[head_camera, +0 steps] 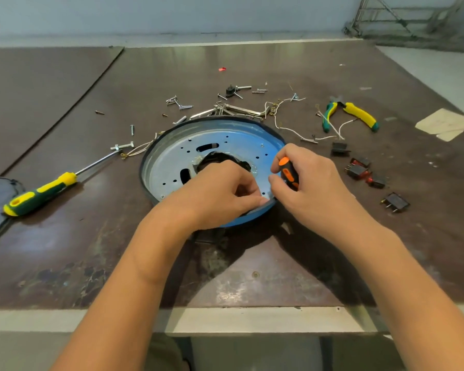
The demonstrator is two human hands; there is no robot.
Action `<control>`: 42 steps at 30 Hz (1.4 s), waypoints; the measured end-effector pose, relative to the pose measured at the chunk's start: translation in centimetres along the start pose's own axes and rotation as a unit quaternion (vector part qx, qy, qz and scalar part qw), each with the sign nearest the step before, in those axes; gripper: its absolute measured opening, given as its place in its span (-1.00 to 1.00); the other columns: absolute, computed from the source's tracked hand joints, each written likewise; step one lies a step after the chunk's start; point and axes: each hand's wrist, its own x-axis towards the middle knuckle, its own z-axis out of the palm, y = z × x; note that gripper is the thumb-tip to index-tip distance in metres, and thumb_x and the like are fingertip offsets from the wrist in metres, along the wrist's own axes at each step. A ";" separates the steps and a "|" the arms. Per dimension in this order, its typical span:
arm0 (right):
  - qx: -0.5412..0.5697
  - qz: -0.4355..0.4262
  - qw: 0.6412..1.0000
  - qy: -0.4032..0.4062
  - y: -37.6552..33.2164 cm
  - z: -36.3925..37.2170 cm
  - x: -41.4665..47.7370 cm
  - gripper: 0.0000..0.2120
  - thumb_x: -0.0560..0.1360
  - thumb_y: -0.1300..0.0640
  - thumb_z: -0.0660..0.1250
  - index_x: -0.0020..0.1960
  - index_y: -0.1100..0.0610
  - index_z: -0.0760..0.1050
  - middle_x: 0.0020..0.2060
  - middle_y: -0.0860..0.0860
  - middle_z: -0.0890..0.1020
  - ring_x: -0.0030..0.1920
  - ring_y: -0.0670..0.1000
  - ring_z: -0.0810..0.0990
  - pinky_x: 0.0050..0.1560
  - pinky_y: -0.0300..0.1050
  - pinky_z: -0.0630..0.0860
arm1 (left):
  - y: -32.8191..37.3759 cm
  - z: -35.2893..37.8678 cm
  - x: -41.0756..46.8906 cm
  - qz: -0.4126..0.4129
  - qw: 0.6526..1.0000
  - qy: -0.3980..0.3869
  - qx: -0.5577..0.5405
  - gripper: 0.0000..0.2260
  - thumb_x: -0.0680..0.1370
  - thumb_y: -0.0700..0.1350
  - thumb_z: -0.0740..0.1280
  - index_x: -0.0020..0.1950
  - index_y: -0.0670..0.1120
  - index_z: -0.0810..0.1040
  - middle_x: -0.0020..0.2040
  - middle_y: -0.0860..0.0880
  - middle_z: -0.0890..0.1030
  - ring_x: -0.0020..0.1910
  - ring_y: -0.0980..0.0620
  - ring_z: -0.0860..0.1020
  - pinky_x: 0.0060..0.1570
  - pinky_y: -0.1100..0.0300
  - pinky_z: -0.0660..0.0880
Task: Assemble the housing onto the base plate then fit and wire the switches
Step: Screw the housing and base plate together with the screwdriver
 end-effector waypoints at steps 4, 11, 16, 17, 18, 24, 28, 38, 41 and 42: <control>0.003 -0.005 1.000 0.017 0.0 0.2 -0.1 -0.94 0.54 0.15 0.34 -0.02 0.06 0.46 -0.20 -0.07 0.50 -0.19 -0.08 0.50 -0.19 -0.19 0.45 | 0.0 -0.5 -0.4 0.015 1.000 -0.011 -0.019 -0.94 0.54 -0.07 0.42 -0.13 0.05 0.65 -0.28 0.12 0.62 -0.29 0.28 0.51 -0.29 0.48 0.38; 0.004 0.000 1.000 0.015 0.1 0.3 -0.1 -0.92 0.54 0.14 0.35 -0.01 0.04 0.46 -0.20 -0.10 0.48 -0.18 -0.13 0.49 -0.21 -0.32 0.38 | 0.1 0.0 -0.6 0.016 0.999 0.019 -0.031 -0.90 0.55 -0.05 0.40 -0.16 0.11 0.61 -0.31 0.17 0.57 -0.27 0.32 0.51 -0.29 0.50 0.36; 0.004 0.002 1.000 0.016 0.1 0.4 -0.1 -0.92 0.55 0.14 0.35 0.00 0.03 0.45 -0.21 -0.15 0.47 -0.19 -0.16 0.49 -0.24 -0.44 0.33 | 0.1 -0.2 -0.8 0.021 0.998 0.020 -0.061 -0.86 0.54 -0.14 0.42 -0.05 0.12 0.70 -0.19 0.17 0.65 -0.12 0.25 0.57 -0.13 0.41 0.48; 0.005 0.001 1.000 0.017 0.1 0.4 -0.1 -0.92 0.55 0.14 0.35 0.00 0.03 0.45 -0.21 -0.15 0.47 -0.19 -0.16 0.48 -0.25 -0.44 0.33 | 0.2 -0.2 -0.8 0.021 0.997 0.019 -0.068 -0.80 0.53 -0.19 0.41 -0.03 0.12 0.70 -0.16 0.17 0.66 -0.10 0.23 0.58 -0.08 0.39 0.51; 0.006 0.000 1.000 0.018 0.1 0.4 -0.1 -0.92 0.55 0.13 0.35 0.00 0.03 0.45 -0.22 -0.15 0.47 -0.20 -0.15 0.49 -0.25 -0.42 0.34 | 0.1 -0.3 -0.9 0.023 0.997 0.021 -0.068 -0.74 0.52 -0.25 0.39 0.00 0.12 0.70 -0.13 0.17 0.66 -0.08 0.23 0.58 -0.05 0.38 0.52; 0.016 0.003 1.000 -0.001 0.3 0.2 0.5 -0.89 0.55 0.09 0.35 0.02 0.00 0.43 -0.27 -0.15 0.46 -0.26 -0.19 0.47 -0.30 -0.43 0.33 | -0.1 0.1 -0.5 -0.002 0.995 0.077 -0.071 -0.84 0.60 -0.06 0.31 0.15 0.09 0.60 -0.05 0.18 0.62 -0.08 0.23 0.56 -0.07 0.28 0.50; 0.028 -0.002 0.999 -0.030 0.5 -0.1 0.6 -0.87 0.56 0.08 0.36 0.04 0.00 0.41 -0.29 -0.13 0.46 -0.27 -0.31 0.45 -0.28 -0.51 0.33 | 0.1 0.7 -0.3 0.005 0.998 0.070 -0.004 -0.86 0.53 0.08 0.40 -0.19 0.09 0.56 -0.32 0.13 0.53 -0.30 0.25 0.49 -0.33 0.41 0.34; 0.025 -0.015 0.999 -0.034 0.8 -0.1 0.8 -0.86 0.55 0.07 0.36 0.04 -0.01 0.42 -0.32 -0.10 0.49 -0.20 -0.18 0.49 -0.24 -0.45 0.39 | -0.3 0.0 -0.3 0.022 0.997 0.012 -0.068 -0.91 0.56 -0.09 0.40 -0.01 0.08 0.69 -0.14 0.17 0.62 -0.11 0.31 0.54 -0.15 0.57 0.39; 0.023 -0.017 0.999 -0.036 0.8 -0.1 0.8 -0.86 0.55 0.06 0.35 0.05 -0.01 0.42 -0.31 -0.10 0.49 -0.19 -0.18 0.49 -0.24 -0.43 0.40 | -0.3 0.1 -0.3 0.029 0.996 0.018 -0.077 -0.91 0.56 -0.02 0.39 0.02 0.07 0.68 -0.18 0.18 0.60 -0.16 0.30 0.54 -0.20 0.51 0.41; 0.023 -0.017 0.999 -0.039 0.8 -0.1 0.7 -0.86 0.55 0.05 0.35 0.05 -0.01 0.41 -0.31 -0.10 0.49 -0.21 -0.18 0.49 -0.25 -0.43 0.40 | -0.4 0.1 -0.3 0.029 0.996 0.028 -0.086 -0.90 0.55 0.03 0.40 0.00 0.06 0.67 -0.23 0.13 0.60 -0.25 0.24 0.53 -0.28 0.40 0.43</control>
